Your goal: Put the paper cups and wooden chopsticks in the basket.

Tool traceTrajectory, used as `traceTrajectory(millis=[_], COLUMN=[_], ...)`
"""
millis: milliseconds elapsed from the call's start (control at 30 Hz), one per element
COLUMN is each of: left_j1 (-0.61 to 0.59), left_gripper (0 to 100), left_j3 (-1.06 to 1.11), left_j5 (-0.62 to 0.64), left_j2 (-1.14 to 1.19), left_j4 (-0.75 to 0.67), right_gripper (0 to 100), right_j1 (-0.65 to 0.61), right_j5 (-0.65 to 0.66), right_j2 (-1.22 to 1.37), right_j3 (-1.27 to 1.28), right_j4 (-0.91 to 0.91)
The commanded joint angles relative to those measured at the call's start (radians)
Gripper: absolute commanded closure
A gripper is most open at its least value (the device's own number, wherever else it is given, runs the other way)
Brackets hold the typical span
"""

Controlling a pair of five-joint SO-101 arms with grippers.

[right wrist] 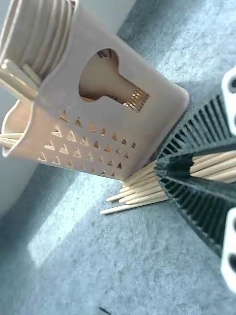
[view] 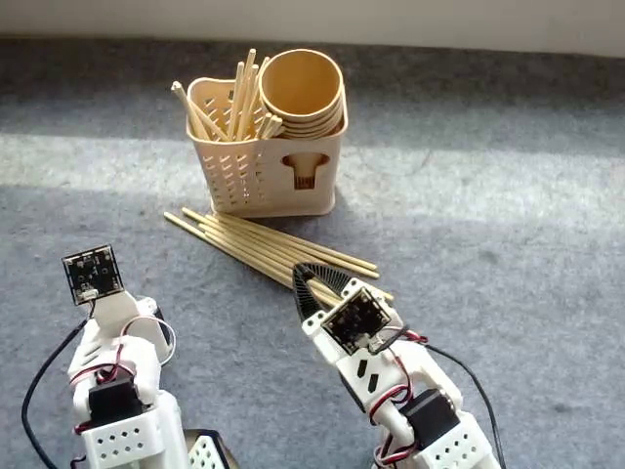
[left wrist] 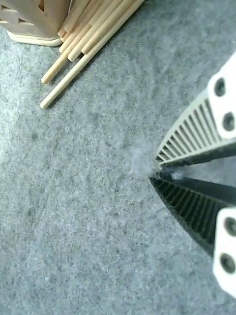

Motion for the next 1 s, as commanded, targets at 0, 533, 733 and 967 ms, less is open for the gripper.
traceTrajectory(millis=[0, 533, 733, 967], left_j1=[0.016, 0.010, 0.004, -0.153], left_gripper=[99, 99, 99, 99], left_j3=[0.019, 0.019, 0.019, 0.019], left_j5=[-0.009, -0.009, -0.009, -0.009], left_j2=[-0.007, -0.007, -0.007, -0.008], left_j4=[0.005, 0.005, 0.008, 0.003], right_gripper=[99.3, 99.1, 99.1, 98.8], right_j1=[0.013, 0.010, -0.087, -0.186], right_j5=[0.003, 0.009, 0.005, 0.009], right_j2=[-0.010, 0.019, 0.349, 0.716], right_j3=[-0.096, -0.220, -0.461, -0.651], right_j4=[0.125, 0.254, 0.354, 0.352])
